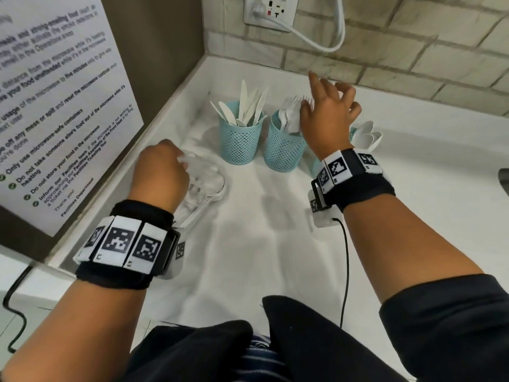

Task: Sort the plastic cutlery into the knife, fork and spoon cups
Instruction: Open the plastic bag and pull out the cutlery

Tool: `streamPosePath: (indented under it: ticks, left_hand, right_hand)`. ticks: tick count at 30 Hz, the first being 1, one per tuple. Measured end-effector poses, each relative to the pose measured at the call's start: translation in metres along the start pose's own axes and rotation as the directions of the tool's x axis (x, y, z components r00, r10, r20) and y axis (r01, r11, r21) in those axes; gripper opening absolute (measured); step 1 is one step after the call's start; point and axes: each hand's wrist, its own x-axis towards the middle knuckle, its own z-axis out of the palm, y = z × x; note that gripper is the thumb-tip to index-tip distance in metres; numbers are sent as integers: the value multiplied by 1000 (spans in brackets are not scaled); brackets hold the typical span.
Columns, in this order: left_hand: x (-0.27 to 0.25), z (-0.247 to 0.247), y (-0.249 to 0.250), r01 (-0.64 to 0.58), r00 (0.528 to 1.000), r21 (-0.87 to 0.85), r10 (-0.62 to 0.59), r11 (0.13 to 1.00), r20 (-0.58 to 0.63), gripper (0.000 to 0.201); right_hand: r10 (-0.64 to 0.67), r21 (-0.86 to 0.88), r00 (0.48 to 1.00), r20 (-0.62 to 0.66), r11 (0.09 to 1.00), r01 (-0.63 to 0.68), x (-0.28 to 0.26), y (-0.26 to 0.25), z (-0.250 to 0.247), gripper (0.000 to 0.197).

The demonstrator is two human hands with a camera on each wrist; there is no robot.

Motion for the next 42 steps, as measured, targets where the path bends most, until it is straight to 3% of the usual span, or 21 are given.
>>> streamPosePath:
  ticks: [5,10,16,20,22,25,27,29,32,35,38,40,42]
  left_hand:
    - [-7,-2,30,-169,985,-177,170,970,-8,20]
    - [-7,4,62,-343,928,-268,368,900,49,19]
    - [-4,37,82,-403,827,-337,497,851,264,23]
    - [-2,57,86,-365,821,-410,497,836,281,27]
    - [0,62,83,-330,827,-455,486,827,282,30]
    - [6,60,77,-236,808,-518,462,822,365,45]
    - [9,55,71,-150,754,-552,456,820,473,55]
    - [11,52,67,-17,712,-607,436,794,550,60]
    - [12,48,66,134,764,-653,341,746,547,51]
    - [14,50,65,151,792,-629,288,763,539,47]
    - [17,55,60,142,796,-612,278,778,538,57]
    - [19,57,57,125,791,-615,296,778,535,61]
    - [18,59,56,92,779,-640,346,763,523,53]
  right_hand:
    - [125,95,985,-119,989,-114,4,1,-23,53]
    - [198,162,968,-153,972,-173,1,7,-41,45]
    - [168,194,983,-72,969,-151,-15,18,-55,29]
    - [33,274,995,95,960,-58,-25,24,-59,21]
    - [-44,252,940,339,967,-46,-32,23,-62,12]
    - [-118,277,752,648,957,-89,-44,19,-63,18]
    - [-175,342,685,708,933,-115,-50,16,-58,25]
    - [-222,406,667,711,905,-131,-55,12,-53,31]
    - [-301,472,713,634,880,-48,-61,9,-46,47]
    - [-352,462,728,588,885,54,-68,8,-32,57]
    - [-348,326,774,529,925,194,-73,7,-15,47]
    - [-361,369,842,402,905,212,-76,8,-8,35]
    - [-326,474,909,261,864,173,-76,9,-3,25]
